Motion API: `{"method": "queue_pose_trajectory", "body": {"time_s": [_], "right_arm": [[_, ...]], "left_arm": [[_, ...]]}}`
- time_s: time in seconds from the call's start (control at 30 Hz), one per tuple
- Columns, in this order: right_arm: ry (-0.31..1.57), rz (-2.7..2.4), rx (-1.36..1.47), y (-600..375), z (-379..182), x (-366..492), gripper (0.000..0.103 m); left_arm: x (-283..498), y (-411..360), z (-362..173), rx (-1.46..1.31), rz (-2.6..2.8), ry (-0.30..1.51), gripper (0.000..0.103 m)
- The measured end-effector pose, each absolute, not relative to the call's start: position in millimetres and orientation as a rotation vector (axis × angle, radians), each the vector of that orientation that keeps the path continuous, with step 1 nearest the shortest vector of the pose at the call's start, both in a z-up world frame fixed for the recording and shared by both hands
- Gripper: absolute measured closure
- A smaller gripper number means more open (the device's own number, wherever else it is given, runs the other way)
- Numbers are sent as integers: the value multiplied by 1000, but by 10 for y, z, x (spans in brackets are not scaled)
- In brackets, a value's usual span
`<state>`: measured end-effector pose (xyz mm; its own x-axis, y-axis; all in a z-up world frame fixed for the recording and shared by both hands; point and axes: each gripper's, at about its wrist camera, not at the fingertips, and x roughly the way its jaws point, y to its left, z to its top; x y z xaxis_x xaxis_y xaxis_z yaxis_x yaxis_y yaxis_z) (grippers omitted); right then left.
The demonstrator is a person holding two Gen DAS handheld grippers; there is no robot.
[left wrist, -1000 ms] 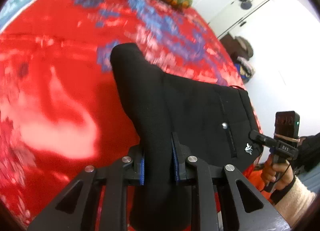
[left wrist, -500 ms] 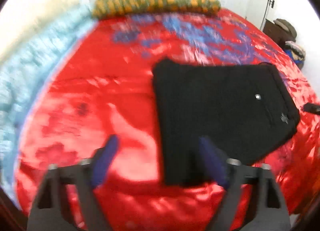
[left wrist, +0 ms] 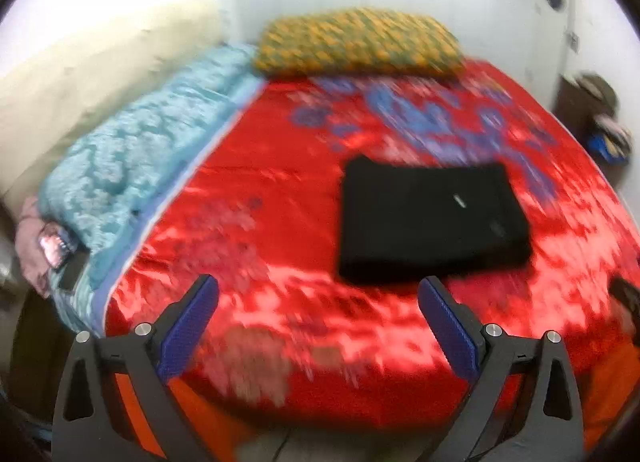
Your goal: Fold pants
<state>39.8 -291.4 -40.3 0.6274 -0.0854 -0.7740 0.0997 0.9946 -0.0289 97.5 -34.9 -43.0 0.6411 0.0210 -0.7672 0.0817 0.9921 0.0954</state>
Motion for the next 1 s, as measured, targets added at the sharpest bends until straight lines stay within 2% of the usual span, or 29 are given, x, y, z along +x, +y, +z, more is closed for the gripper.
{"method": "queue_pose_trajectory", "body": {"time_s": [0.2,0.47,0.63,1.0], "right_arm": [[847,-90,30,-2546,-117,48,0],[806,-91,-13,-2301,128,-152,0],[775,-99,-37,-2269,186,-146,0],[748,-126,-92,-2205,208,-5,0]], "left_arm": [[637,-377,-298,101,-84,953,3],[408,-522,-56,77,-150,920,3],[403,-555,22,111,-117,881,2],[509,-469,-55,105,-54,923,1]]}}
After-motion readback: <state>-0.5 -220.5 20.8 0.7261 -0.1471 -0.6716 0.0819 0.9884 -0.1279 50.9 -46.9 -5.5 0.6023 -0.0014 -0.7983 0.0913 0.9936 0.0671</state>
